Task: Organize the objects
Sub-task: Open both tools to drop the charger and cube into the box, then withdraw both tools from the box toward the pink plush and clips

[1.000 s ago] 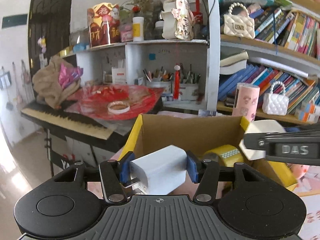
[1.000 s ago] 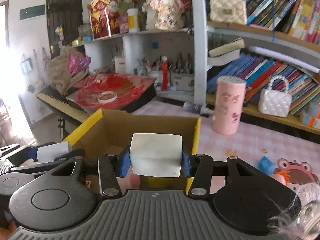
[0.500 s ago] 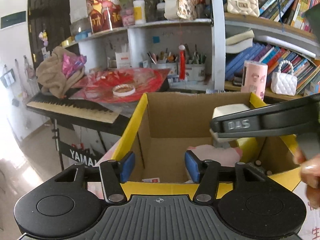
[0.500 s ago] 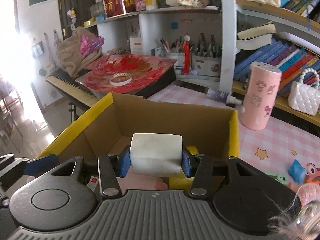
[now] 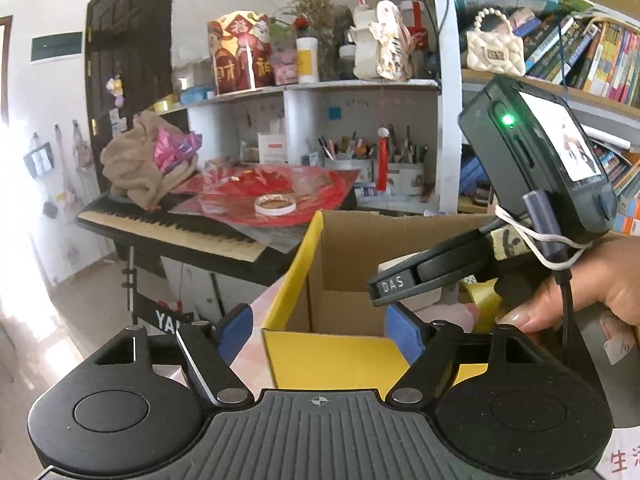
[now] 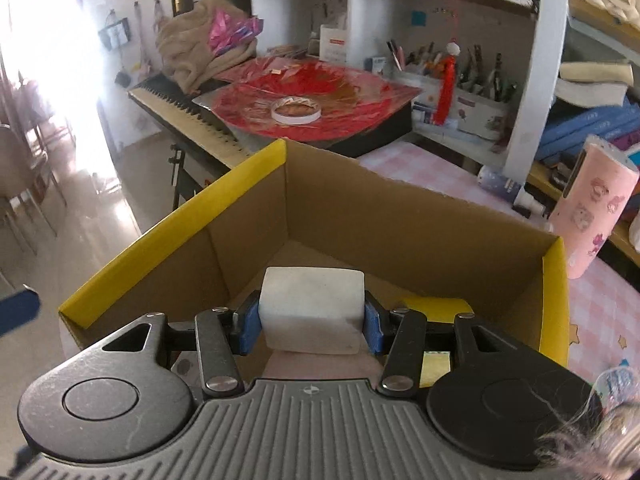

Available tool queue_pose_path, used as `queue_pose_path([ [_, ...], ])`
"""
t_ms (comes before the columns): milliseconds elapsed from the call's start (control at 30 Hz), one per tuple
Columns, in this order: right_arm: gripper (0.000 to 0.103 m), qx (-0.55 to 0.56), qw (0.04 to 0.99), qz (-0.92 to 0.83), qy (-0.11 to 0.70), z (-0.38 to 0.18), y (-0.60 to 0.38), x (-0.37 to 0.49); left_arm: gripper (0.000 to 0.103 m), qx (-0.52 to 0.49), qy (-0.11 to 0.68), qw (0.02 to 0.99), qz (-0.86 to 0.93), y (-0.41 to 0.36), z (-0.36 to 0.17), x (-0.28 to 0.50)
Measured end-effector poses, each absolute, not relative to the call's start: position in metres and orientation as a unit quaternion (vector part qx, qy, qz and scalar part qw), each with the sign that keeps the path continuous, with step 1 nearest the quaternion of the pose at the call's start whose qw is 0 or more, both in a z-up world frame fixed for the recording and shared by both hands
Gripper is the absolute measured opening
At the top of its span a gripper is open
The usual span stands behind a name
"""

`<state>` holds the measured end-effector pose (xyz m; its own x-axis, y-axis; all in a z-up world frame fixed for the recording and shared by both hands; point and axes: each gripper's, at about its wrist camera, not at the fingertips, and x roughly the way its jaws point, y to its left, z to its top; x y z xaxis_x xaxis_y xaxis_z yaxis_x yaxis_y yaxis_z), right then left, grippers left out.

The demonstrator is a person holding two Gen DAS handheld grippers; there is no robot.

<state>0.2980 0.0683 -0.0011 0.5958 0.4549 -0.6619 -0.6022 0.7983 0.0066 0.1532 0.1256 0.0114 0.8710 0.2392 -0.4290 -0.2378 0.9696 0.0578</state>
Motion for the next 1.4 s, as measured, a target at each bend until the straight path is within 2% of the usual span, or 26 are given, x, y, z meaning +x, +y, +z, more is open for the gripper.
queue_pose_path([
  [100, 0.068, -0.097, 0.895, 0.303, 0.312, 0.009, 0.064, 0.289, 0.083, -0.004, 0.215, 0.968, 0.132, 0.13, 0.015, 0.147],
  [267, 0.073, -0.075, 0.912, 0.296, 0.274, 0.03, 0.053, 0.27, 0.092, -0.013, 0.204, 0.969, 0.135, 0.132, 0.024, 0.138],
  [667, 0.076, -0.039, 0.949, 0.22, 0.222, 0.053, -0.012, 0.202, 0.095, -0.027, 0.192, 0.975, 0.106, 0.129, 0.037, 0.107],
  [1167, 0.076, -0.034, 0.949, 0.13, 0.284, -0.003, -0.045, 0.094, 0.096, -0.035, 0.268, 0.96, 0.075, 0.117, 0.006, 0.061],
  [1400, 0.077, -0.038, 0.942, 0.121, 0.311, -0.014, -0.045, 0.075, 0.096, -0.029, 0.287, 0.956, 0.05, 0.112, -0.002, 0.046],
])
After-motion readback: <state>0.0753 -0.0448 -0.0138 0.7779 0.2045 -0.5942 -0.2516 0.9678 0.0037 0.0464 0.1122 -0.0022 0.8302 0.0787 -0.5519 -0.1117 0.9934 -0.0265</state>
